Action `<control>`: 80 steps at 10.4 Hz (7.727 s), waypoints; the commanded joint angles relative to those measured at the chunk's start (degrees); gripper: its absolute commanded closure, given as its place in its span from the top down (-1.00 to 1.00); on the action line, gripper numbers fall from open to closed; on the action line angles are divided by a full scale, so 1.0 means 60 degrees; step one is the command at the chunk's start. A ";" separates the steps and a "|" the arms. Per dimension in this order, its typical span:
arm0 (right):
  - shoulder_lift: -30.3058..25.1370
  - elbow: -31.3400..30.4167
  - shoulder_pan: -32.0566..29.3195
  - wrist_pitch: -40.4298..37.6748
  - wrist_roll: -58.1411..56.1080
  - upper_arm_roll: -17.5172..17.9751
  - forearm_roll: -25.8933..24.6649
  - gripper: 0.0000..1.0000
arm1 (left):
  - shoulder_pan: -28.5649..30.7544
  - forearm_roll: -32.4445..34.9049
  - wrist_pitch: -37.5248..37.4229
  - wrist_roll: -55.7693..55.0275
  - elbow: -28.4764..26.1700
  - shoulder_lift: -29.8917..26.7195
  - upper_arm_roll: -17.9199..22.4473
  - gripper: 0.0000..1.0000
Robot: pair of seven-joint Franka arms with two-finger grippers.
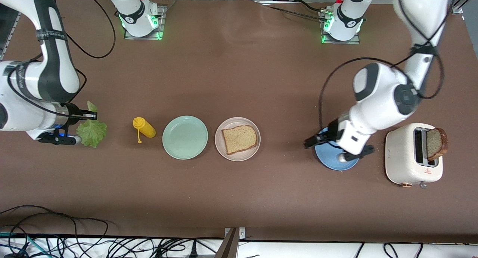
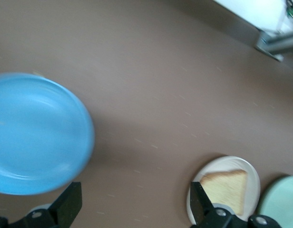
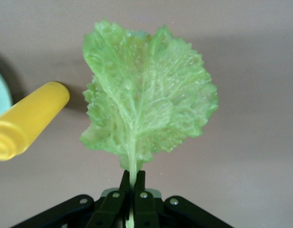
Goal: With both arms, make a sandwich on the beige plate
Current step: 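Lay the lettuce on the bread with the right gripper while the left reaches the toaster, then withdraw the right gripper while the left gripper grasps the second bread slice, then grasp the yellow mustard bottle with the right gripper, then lift the mustard over the lettuce while the left gripper lifts the bread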
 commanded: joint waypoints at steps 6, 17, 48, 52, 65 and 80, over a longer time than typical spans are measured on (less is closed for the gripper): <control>0.0100 0.1803 0.0298 -0.1005 0.4417 0.2664 0.0272 -1.00 | 0.2013 0.3351 -0.2375 0.2957 0.1365 -0.1291 -0.0095 1.00; 0.2720 0.1686 0.4121 0.5457 1.0841 0.3080 0.0522 -1.00 | 0.2379 0.3309 -0.2902 0.3017 0.1279 -0.1145 -0.0095 1.00; 0.0480 -0.0627 0.2527 -0.0604 -1.1339 -0.3483 0.4075 1.00 | 0.4401 0.3281 -0.3181 1.0123 0.1382 0.0760 0.0271 0.36; 0.1477 -0.0672 0.1544 -0.0546 -1.6206 -0.3483 0.6977 1.00 | 0.4372 0.3076 -0.2584 1.0093 0.1675 0.0906 0.0242 0.35; 0.3528 -0.1009 0.1089 -0.1029 -2.2087 -0.2928 1.1684 1.00 | 0.4342 0.3090 -0.2214 0.9917 0.1675 0.1214 0.0242 -0.57; 0.3325 0.1244 0.2008 -0.1632 -1.6119 -0.2838 0.9023 -1.00 | 0.4386 0.3104 -0.2492 0.9858 0.2303 0.0526 0.0183 -1.00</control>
